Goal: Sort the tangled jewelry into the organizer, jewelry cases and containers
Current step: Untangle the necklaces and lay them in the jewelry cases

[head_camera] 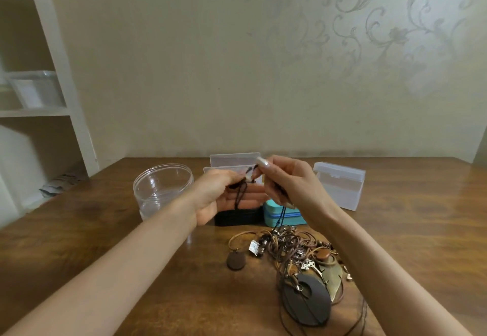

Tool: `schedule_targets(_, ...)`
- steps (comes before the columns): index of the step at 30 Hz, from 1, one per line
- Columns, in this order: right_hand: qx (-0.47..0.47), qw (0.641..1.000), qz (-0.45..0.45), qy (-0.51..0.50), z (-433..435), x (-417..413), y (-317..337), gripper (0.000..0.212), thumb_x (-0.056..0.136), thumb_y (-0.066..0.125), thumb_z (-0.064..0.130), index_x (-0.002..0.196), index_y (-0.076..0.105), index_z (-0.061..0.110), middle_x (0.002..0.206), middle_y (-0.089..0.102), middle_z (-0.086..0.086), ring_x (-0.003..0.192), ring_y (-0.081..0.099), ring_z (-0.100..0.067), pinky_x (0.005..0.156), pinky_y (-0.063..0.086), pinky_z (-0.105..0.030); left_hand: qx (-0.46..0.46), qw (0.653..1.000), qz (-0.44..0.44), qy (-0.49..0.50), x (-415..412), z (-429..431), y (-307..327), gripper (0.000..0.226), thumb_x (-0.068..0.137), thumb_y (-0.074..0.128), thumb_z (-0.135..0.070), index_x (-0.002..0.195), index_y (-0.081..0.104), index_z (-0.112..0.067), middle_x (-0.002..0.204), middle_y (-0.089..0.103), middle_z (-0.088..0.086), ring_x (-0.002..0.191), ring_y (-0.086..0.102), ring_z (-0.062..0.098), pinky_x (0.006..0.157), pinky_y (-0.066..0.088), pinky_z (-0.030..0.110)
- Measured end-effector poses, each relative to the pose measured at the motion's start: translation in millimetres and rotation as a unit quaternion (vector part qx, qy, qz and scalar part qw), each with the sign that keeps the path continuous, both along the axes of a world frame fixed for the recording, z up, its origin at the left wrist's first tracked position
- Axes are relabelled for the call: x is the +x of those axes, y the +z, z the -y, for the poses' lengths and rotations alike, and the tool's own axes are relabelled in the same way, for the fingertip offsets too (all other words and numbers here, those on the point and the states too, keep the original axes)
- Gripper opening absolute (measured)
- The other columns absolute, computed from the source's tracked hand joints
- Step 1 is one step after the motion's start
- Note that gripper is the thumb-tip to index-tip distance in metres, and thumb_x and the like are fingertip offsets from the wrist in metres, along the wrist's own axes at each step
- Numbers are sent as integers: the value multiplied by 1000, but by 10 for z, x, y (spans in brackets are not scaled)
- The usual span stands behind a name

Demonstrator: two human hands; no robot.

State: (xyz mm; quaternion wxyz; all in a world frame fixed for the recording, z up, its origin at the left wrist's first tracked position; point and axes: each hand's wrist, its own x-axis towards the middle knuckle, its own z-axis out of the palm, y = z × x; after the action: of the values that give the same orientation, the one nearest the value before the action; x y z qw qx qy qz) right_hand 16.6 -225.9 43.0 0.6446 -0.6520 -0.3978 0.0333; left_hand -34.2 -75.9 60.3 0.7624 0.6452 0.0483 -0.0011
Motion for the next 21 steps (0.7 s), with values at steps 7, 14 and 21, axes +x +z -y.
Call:
schedule_targets(7, -136, 987, 80, 22, -112, -1, -148, 30, 96, 48, 32, 87, 68, 12, 46, 48, -1, 42, 39, -13, 48, 35, -16, -234, 966, 109, 30, 90, -202, 64, 31, 99, 36, -12, 120, 47, 9, 93, 71, 17, 75, 72, 20, 58, 58, 23)
schedule_targets(14, -20, 958, -251, 138, -9, 153, -100, 37, 89, 52, 40, 63, 47, 14, 41, 32, 5, 34, 23, -7, 36, 24, -17, -130, 983, 108, -67, -49, -172, 87, 13, 85, 47, -20, 83, 51, -7, 87, 72, 12, 46, 60, 8, 38, 45, 12)
schedule_targets(21, -98, 984, -148, 0, 21, 91, -40, 43, 98, 45, 39, 65, 52, 12, 43, 36, 2, 37, 26, -10, 39, 24, -17, 110, 985, -18, -132, -87, -52, 45, 25, 95, 43, -22, 105, 51, 0, 91, 71, 20, 66, 71, 23, 48, 55, 21)
